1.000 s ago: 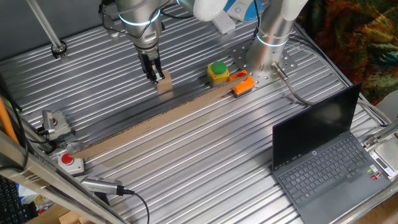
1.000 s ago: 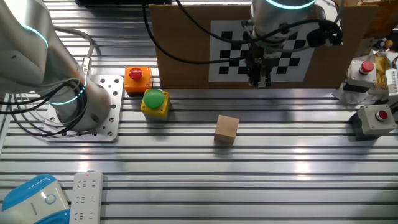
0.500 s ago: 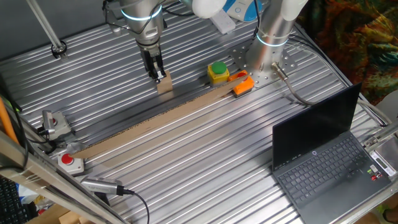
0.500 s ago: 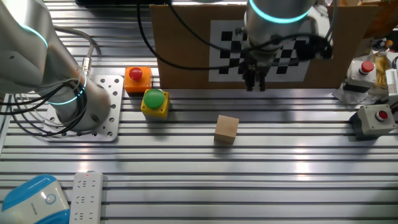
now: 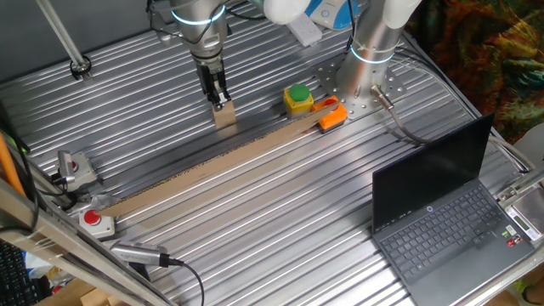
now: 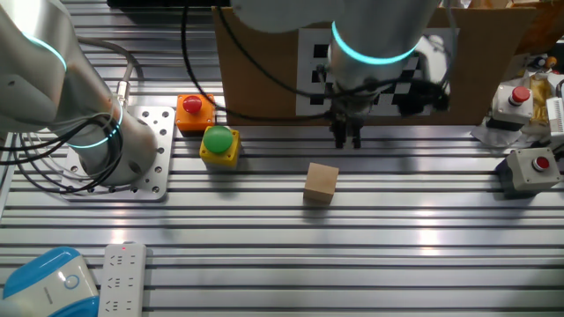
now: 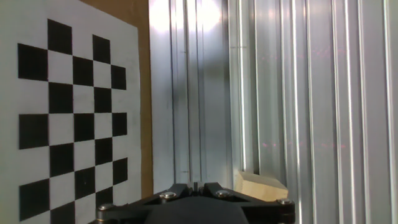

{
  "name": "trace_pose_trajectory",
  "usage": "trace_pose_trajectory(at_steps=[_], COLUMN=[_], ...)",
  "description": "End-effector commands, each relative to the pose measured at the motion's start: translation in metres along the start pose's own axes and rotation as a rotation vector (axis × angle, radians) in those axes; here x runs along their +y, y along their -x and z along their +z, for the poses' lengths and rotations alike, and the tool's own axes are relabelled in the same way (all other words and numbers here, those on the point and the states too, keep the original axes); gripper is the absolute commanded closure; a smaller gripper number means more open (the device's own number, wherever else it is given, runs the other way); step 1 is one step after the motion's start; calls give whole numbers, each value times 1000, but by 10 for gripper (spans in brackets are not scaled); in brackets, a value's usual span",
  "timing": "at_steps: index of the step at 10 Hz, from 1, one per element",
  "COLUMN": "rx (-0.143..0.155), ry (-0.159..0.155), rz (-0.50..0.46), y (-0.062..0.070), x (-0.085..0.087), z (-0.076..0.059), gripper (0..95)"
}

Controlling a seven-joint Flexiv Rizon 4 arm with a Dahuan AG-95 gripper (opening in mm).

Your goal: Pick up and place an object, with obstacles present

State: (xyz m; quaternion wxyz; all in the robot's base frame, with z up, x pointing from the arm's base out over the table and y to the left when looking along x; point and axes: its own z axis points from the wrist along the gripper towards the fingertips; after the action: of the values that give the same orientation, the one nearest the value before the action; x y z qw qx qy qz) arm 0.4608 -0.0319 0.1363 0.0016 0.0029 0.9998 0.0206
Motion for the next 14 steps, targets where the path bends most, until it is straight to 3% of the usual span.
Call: trace_pose_trajectory(at_steps=[1, 8, 14], rx=[1, -2, -8], ry=[-22, -24, -30], rz=[3, 21, 10], y=[-1, -19, -30], x=[-2, -20, -36], z=[8, 39, 55], gripper=[950, 950, 950])
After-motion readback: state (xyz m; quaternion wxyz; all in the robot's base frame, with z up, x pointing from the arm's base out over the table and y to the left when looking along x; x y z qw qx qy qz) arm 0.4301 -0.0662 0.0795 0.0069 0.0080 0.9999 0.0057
